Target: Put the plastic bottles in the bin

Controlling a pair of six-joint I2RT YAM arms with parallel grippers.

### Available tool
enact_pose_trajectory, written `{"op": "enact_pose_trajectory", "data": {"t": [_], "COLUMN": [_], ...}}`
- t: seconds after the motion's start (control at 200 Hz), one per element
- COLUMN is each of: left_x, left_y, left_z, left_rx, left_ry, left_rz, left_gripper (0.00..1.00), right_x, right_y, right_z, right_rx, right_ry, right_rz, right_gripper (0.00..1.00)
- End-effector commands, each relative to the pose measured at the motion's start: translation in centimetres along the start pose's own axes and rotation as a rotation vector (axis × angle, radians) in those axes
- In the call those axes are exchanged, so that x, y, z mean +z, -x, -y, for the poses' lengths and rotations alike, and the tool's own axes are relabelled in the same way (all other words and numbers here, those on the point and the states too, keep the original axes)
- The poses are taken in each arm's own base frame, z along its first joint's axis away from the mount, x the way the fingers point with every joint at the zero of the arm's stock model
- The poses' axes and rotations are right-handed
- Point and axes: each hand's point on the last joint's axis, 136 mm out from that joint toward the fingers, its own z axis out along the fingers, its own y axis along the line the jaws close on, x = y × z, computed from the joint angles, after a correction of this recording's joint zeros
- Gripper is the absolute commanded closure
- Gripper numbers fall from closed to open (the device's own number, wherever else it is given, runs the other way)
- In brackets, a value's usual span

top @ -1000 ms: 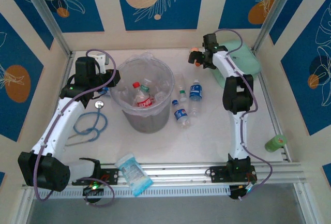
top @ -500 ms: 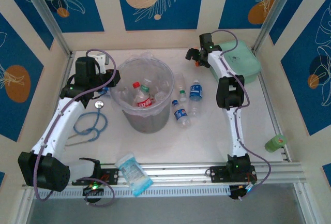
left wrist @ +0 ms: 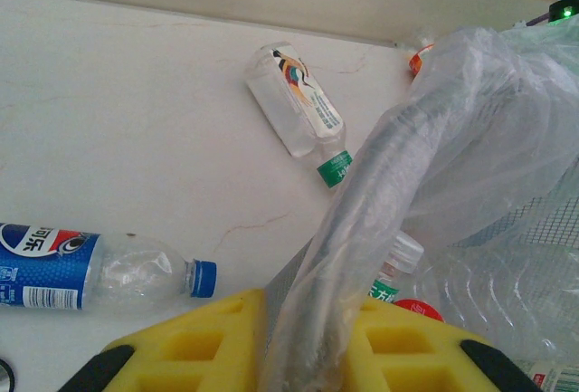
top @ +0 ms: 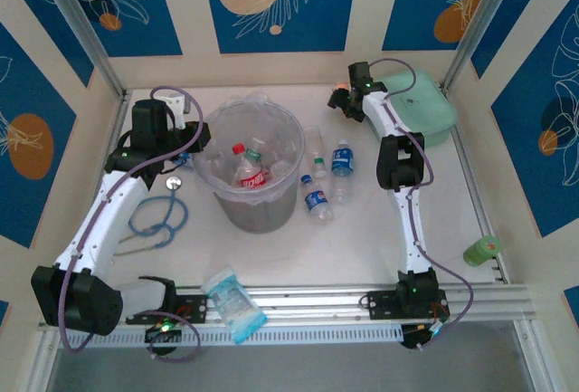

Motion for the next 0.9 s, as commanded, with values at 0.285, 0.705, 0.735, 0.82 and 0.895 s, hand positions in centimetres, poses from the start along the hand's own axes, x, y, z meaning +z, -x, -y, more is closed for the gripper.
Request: {"op": "enact_pose_trajectory", "data": {"t": [0.285, 0.705, 0.735, 0.82, 0.895], "left_x": [0.5, 0.2, 0.1, 0.1, 0.2], "left_y": [-1.9, -1.7, -1.6, -1.6, -1.6], "left_z": [-1.4, -1.2, -1.2, -1.2, -1.2], "left_rx": [-0.003, 0.001, 0.002, 0.001, -0.001], "left_ry": [0.038, 0.037, 0.037, 0.037, 0.033], "left_rz": [-0.063, -0.051, -0.05, -0.049, -0.048], "left_gripper": [0.77, 0.77, 0.77, 0.77, 0.77], "right_x": [-2.0, -14.1, -15.3, -19.3, -23.3], "right_y": [0.9, 2.7, 2.6, 2.2, 1.4], "right_z": [-0.9, -6.5, -7.0, -8.1, -9.2], "right_rx": [-0.078, -0.279, -0.291, -0.324, -0.347], "right_ry": [0.0, 0.084, 0.104, 0.155, 0.22], "right_rz": [0.024, 0.175, 0.185, 0.195, 0.19], "right_gripper": [0.62, 0.94, 0.95, 0.96, 0.96]}}
